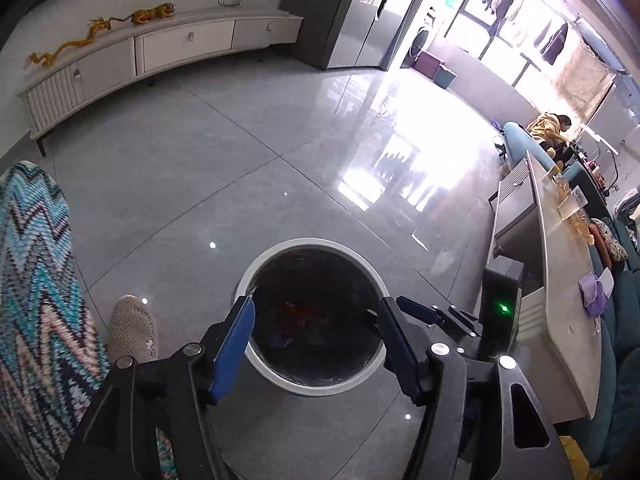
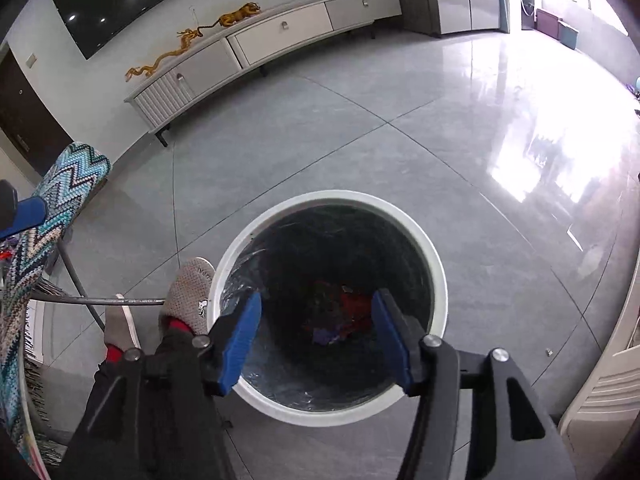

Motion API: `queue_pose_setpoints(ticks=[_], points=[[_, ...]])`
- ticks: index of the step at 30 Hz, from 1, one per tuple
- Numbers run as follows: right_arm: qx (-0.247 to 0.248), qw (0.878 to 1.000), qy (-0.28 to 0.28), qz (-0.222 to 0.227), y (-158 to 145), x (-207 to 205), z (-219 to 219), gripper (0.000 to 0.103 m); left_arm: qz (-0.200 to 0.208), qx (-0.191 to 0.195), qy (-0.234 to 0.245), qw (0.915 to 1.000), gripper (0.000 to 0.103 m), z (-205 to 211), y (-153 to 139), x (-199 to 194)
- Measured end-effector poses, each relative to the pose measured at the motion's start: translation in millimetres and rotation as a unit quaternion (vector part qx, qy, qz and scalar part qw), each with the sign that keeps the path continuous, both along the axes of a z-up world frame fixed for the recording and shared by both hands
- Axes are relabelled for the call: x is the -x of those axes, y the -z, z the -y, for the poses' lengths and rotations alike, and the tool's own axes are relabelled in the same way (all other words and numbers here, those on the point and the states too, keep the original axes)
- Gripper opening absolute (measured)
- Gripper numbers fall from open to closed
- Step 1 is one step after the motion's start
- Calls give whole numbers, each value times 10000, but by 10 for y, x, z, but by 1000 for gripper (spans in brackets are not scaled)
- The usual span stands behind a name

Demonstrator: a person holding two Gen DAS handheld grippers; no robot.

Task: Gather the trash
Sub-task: 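Carry both items over the bin and open both tools to drop them, then return both tools to the blanket and open them over the trash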

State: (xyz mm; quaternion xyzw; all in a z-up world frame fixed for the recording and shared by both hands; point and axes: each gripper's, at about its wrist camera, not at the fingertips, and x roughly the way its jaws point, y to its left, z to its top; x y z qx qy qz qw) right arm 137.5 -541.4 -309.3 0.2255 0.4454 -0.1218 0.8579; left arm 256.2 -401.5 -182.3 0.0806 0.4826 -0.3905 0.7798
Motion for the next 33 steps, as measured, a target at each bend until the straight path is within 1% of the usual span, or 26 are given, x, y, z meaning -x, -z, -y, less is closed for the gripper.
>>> queue_pose_setpoints(ticks=[3,8,12,15,17,21,24,28,30,33], points=[[255,9993,-146,224,-358,102,-85,56,379,127,-190,9990,61,-303,-342,134],[614,9940,-271,868,-1150,372,-362,56,924,361,-565,9935,63,-928,-882,358],[841,9858,-419,1395,-1750,561,-680,56,1452,513,-833,9845,71,-1453,-1272,613],[997,9783,-577,1724,-2142,682,-992,56,1745,624,-1041,9772,72,-1915,-1515,802],[1075,9722,-712,1953,-2389,736,-1217,56,1966,720,-1207,9704,72,-2261,-1657,943],[1212,9583,-1040,2370,-2821,851,-1673,56,2199,875,-1574,9588,72,-2927,-1799,1184],[1324,9485,-1279,2579,-3056,917,-1981,56,2286,954,-1904,9499,72,-3402,-1822,1290],[1374,9408,-1555,2679,-3219,913,-2292,56,2374,917,-2395,9370,72,-3994,-1754,1377],[1400,9371,-1710,2703,-3249,887,-2427,56,2317,877,-2636,9323,72,-4235,-1679,1378],[1421,9351,-1921,2618,-3225,762,-2581,56,2189,810,-2926,9273,72,-4606,-1522,1318]])
